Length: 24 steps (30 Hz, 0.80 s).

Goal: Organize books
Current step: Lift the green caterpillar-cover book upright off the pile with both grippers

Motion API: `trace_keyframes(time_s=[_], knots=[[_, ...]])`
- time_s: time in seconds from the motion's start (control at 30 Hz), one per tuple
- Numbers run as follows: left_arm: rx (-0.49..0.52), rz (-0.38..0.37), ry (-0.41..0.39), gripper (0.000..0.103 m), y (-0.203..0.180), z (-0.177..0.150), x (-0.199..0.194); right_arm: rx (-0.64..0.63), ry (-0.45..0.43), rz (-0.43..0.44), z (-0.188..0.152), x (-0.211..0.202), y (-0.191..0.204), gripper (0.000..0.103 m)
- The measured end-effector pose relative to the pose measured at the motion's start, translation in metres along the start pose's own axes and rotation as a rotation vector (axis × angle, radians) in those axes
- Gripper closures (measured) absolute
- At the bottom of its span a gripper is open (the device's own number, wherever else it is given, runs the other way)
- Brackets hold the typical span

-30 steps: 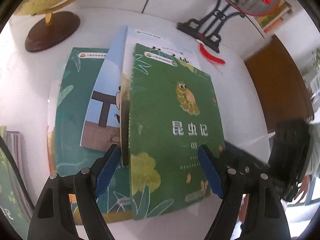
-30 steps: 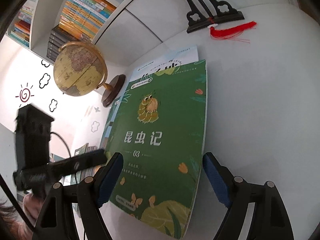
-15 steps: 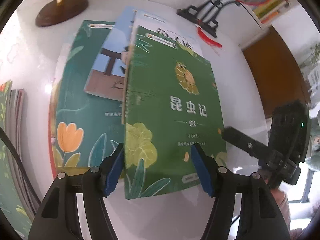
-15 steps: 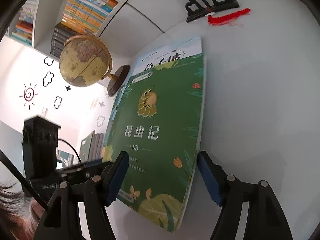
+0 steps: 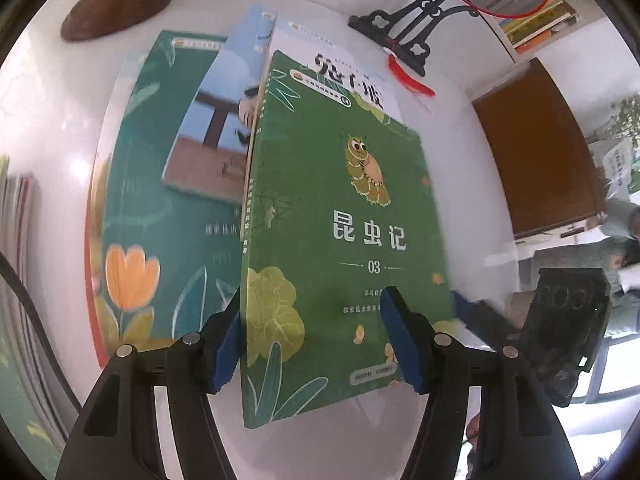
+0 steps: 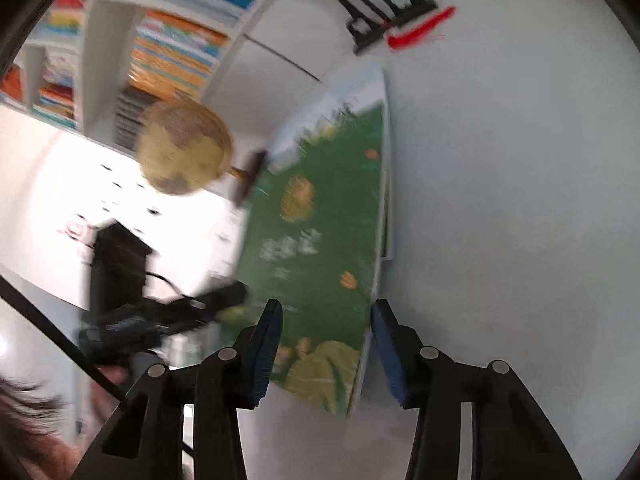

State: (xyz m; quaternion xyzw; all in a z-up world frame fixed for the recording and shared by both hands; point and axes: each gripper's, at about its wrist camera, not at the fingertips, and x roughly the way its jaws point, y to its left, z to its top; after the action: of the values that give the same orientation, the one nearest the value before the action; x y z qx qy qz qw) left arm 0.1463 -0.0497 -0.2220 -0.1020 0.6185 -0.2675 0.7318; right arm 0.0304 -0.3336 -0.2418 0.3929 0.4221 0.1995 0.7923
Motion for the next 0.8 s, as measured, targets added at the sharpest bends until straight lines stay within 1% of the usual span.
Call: trace_keyframes(time_s=[0.07, 0.1, 0.13, 0.17, 0.2, 0.23, 0.27, 0.3, 0.33, 0.4, 0.5, 0.53, 0.57, 0.6, 0.63, 0.67, 0.7, 0.73, 0.77, 0.8], knots=[[0.004, 0.008, 0.007, 0.042, 0.0, -0.008, -0.002, 0.022, -0.023, 0.114, -0.003, -0.013, 0.001, 0.058], [0.006, 0.013, 0.015, 0.042, 0.0, -0.011, -0.004, 0.027, -0.023, 0.132, -0.003, -0.014, 0.0, 0.058], [0.003, 0.024, 0.03, 0.043, 0.001, -0.016, -0.003, 0.027, -0.015, 0.11, -0.005, -0.014, 0.0, 0.058], [-0.001, 0.031, 0.038, 0.044, 0.001, -0.017, -0.001, 0.023, 0.011, 0.047, -0.008, -0.009, -0.001, 0.058], [-0.001, 0.036, 0.03, 0.045, 0.001, -0.023, -0.003, 0.02, 0.036, 0.003, -0.01, -0.004, -0.001, 0.058], [-0.002, 0.044, 0.029, 0.045, 0.001, -0.025, -0.004, 0.017, 0.077, -0.051, -0.014, 0.005, -0.003, 0.058], [-0.002, 0.052, 0.035, 0.045, 0.002, -0.027, -0.003, 0.019, 0.102, -0.073, -0.018, 0.011, -0.005, 0.059], [-0.002, 0.053, 0.037, 0.045, 0.004, -0.029, -0.003, 0.016, 0.082, -0.065, -0.019, 0.01, -0.003, 0.058], [-0.005, 0.054, 0.037, 0.045, 0.006, -0.03, -0.003, 0.023, 0.082, -0.066, -0.02, 0.011, -0.003, 0.058], [-0.014, 0.079, 0.044, 0.045, 0.009, -0.032, -0.001, 0.042, 0.076, -0.051, -0.019, 0.014, -0.004, 0.057], [-0.031, 0.107, 0.028, 0.044, 0.021, -0.036, -0.007, 0.027, 0.108, -0.008, -0.013, 0.024, -0.002, 0.057], [-0.039, 0.126, 0.022, 0.043, 0.024, -0.036, -0.01, 0.031, 0.122, 0.027, -0.01, 0.027, -0.003, 0.057], [-0.05, 0.129, 0.018, 0.042, 0.029, -0.036, -0.013, 0.041, 0.126, 0.089, -0.008, 0.027, -0.004, 0.057], [-0.074, 0.109, 0.017, 0.042, 0.035, -0.035, -0.017, 0.048, 0.122, 0.148, -0.009, 0.029, -0.004, 0.057], [-0.108, 0.079, 0.014, 0.043, 0.043, -0.035, -0.019, 0.062, 0.115, 0.261, -0.007, 0.028, -0.003, 0.057], [-0.135, 0.06, 0.015, 0.044, 0.048, -0.034, -0.021, 0.051, 0.103, 0.305, -0.005, 0.028, 0.0, 0.057], [-0.145, 0.053, 0.018, 0.048, 0.051, -0.033, -0.022, 0.034, 0.101, 0.283, -0.004, 0.029, 0.001, 0.057], [-0.15, 0.055, 0.024, 0.048, 0.052, -0.033, -0.023, 0.003, 0.118, 0.177, -0.002, 0.036, 0.005, 0.057], [-0.144, 0.063, 0.026, 0.048, 0.051, -0.034, -0.023, -0.014, 0.147, 0.109, -0.001, 0.045, 0.006, 0.057], [-0.134, 0.077, 0.024, 0.048, 0.05, -0.035, -0.023, -0.036, 0.179, 0.05, -0.001, 0.057, 0.007, 0.059]])
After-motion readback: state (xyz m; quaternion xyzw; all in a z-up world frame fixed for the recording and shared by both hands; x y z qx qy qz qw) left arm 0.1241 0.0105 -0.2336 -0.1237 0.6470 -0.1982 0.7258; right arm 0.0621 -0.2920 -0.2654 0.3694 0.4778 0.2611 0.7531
